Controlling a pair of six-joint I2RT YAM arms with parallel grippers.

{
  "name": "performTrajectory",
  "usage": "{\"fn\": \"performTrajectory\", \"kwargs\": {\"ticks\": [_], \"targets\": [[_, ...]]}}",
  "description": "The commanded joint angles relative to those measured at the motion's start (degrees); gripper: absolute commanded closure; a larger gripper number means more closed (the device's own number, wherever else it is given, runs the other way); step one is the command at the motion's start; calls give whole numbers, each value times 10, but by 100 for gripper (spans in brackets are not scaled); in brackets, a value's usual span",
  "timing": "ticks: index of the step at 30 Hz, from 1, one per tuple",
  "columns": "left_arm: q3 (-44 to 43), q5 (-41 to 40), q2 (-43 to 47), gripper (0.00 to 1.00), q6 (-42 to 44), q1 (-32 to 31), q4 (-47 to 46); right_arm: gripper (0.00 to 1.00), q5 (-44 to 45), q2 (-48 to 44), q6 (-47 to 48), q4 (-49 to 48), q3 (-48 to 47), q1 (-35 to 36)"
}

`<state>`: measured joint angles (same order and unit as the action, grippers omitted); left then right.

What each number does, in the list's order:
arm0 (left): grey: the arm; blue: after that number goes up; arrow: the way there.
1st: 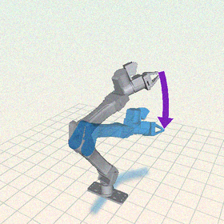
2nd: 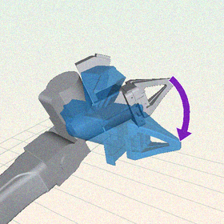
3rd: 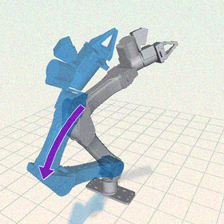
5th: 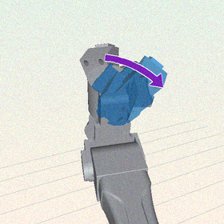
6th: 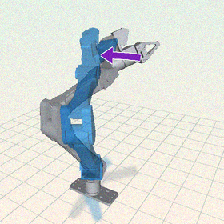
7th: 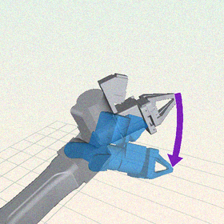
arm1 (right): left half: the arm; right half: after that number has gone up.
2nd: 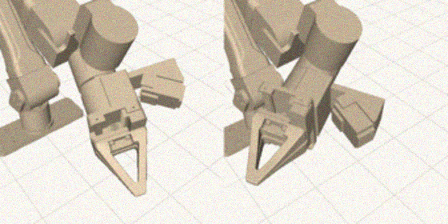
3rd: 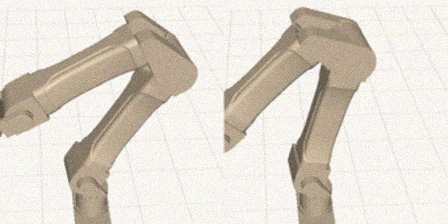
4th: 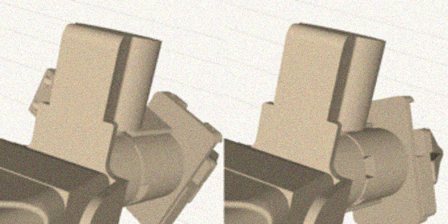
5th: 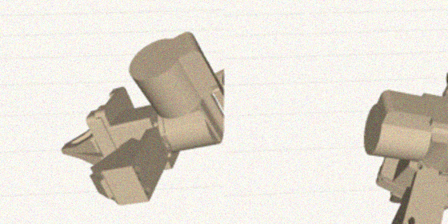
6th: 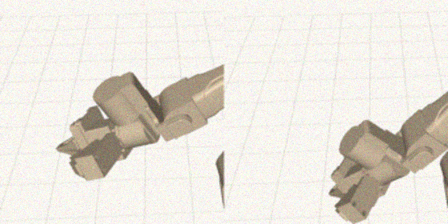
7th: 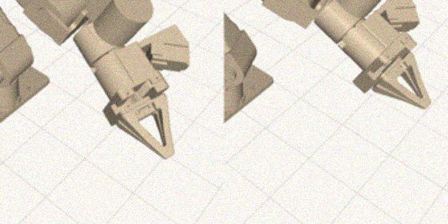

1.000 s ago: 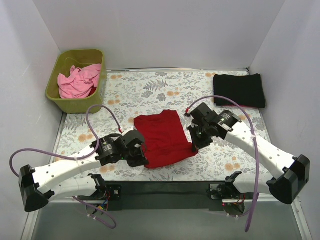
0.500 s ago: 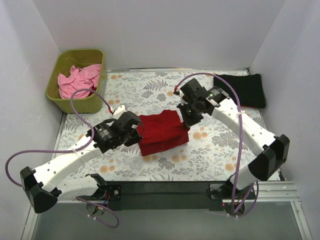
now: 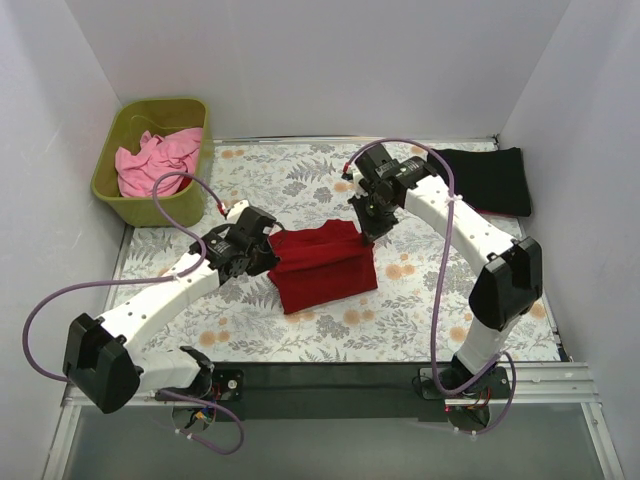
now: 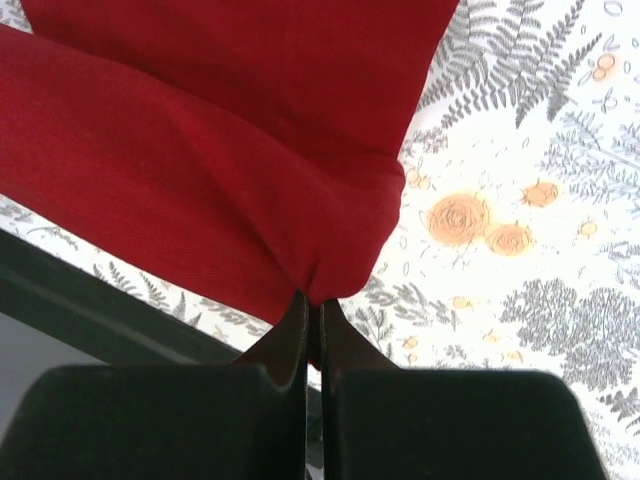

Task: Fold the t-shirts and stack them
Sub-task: Fold the tshirt

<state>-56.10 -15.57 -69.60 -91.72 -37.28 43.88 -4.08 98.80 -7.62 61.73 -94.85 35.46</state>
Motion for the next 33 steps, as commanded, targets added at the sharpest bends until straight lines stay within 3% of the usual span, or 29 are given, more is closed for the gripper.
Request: {"fn": "performTrajectory", "kwargs": {"ticks": [1, 17, 26, 27, 30, 31, 33], "targets": [[17, -3, -10, 100, 37, 30, -37, 99, -9, 29, 24, -20, -26, -18], [47, 31, -127, 100, 95, 106, -167, 98, -31, 154, 28, -83, -66, -62], [42, 39, -161, 100, 102, 121, -197, 90, -38, 190, 18, -120, -60, -75], [44, 41, -157, 100, 100, 121, -199, 83, -38, 191, 17, -122, -60, -76], [49, 42, -150, 89, 93, 121, -199, 69, -35, 191, 12, -130, -64, -76], [49, 41, -146, 73, 92, 121, -198, 66, -35, 187, 13, -131, -64, -76], [50, 38, -133, 58, 90, 121, -194, 60, -24, 164, 8, -142, -61, -75]]}}
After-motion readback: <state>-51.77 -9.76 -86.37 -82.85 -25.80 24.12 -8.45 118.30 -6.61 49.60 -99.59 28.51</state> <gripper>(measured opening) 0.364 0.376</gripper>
